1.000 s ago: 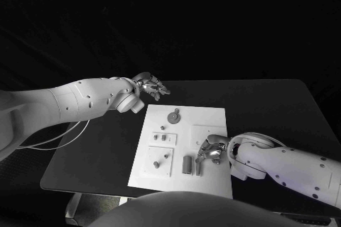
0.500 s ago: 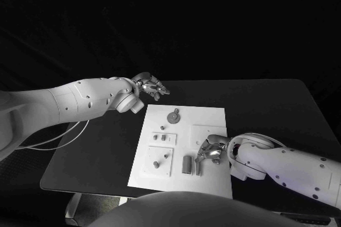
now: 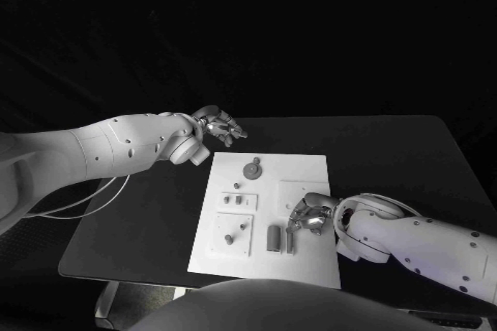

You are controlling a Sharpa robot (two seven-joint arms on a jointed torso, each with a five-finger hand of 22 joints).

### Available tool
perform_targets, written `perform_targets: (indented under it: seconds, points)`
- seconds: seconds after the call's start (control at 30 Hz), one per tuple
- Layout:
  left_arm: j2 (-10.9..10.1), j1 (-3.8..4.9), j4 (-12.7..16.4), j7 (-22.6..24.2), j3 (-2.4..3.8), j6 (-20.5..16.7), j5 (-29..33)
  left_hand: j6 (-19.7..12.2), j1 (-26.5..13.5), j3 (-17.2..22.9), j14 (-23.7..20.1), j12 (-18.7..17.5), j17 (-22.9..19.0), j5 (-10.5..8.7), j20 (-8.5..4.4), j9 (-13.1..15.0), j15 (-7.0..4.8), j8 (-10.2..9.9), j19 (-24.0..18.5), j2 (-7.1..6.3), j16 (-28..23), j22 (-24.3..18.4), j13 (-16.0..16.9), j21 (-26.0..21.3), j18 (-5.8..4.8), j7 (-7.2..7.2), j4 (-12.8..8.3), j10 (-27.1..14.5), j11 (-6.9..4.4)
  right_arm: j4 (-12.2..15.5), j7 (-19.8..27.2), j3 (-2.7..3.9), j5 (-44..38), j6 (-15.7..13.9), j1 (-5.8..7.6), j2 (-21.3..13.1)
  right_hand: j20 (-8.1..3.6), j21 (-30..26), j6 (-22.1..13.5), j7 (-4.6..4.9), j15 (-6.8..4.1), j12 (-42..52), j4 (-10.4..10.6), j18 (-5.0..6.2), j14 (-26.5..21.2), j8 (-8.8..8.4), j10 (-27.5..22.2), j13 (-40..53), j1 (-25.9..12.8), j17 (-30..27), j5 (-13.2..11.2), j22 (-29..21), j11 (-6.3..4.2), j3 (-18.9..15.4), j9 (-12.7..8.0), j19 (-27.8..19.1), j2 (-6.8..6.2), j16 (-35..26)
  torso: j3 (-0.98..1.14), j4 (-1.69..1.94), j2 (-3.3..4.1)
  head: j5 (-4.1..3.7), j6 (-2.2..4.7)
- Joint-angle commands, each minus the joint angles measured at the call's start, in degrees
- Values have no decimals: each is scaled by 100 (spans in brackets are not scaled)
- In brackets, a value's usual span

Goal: Assemble the parts on the task board

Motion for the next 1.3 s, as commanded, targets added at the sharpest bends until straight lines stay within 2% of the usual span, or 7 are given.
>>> perform_targets:
  seconds: [0.03,0.13,0.5,0.67,0.7,0.87,1.3]
  points:
    - [-1,4,12,15,4,59,-15,-19,2,-19,36,5,8,-4,8,-9,16,29,45,56,-34,5,-6,-39,88,26,18,-25,6,26,376,3,-6,-265,0,-33,26,-17,-151,138,32,-28,22,74,-9,-17,-39,8,0,8,-29,16,-5,-10,-6,-25,-65,-24,3,-1,1,8,1]
    - [-5,4,13,14,4,63,-16,-19,3,-20,36,6,8,-4,8,-9,16,30,45,56,-35,6,-6,-40,88,26,18,-26,6,61,474,3,15,-274,-1,-74,28,-16,-144,138,35,-25,39,74,-10,-13,-40,10,-16,10,-29,17,-3,-20,-5,-21,-91,-22,2,-1,1,10,1]
    - [-13,4,11,12,4,65,-24,-21,6,-20,36,6,10,-4,8,-10,16,30,45,57,-37,7,-6,-42,88,27,18,-27,7,197,635,3,61,-212,-13,-226,21,-7,-38,105,21,-6,68,74,0,47,-15,12,8,16,-25,26,-32,-10,17,-1,-59,-8,2,-5,0,25,1]
    - [-19,4,11,9,4,69,-34,-21,7,-20,36,6,11,-4,8,-10,16,30,45,57,-37,7,-6,-43,88,27,17,-27,7,202,627,2,-123,-47,-17,-261,6,5,70,52,-15,3,-2,74,19,109,24,6,100,18,-27,38,-84,4,43,13,51,3,2,-2,0,26,1]
    - [-19,4,12,9,4,70,-31,-21,8,-20,36,6,11,-4,8,-10,16,30,45,58,-38,7,-6,-43,88,27,17,-27,7,200,622,2,-167,-9,-21,-269,0,10,169,13,-34,2,-60,74,31,163,47,-1,165,17,-26,44,-119,21,66,17,131,6,2,-3,0,26,1]
    - [-20,4,14,4,4,79,-33,-21,12,-19,36,5,12,-3,7,-10,16,31,45,59,-38,8,-6,-44,88,27,16,-28,7,183,574,2,-298,113,-35,-271,-3,12,282,-39,-75,-16,-184,74,52,213,95,-24,286,10,-20,53,-169,67,86,20,301,1,-1,-4,1,28,1]
    - [-22,4,9,0,4,85,-40,-23,14,-19,36,5,15,-4,8,-11,17,31,46,63,-40,9,-7,-47,88,27,16,-30,7,160,604,2,-323,165,-64,-218,5,7,270,-41,-95,-36,-241,74,50,191,109,-36,425,7,-18,64,-174,146,76,2,489,-8,0,-1,1,25,1]
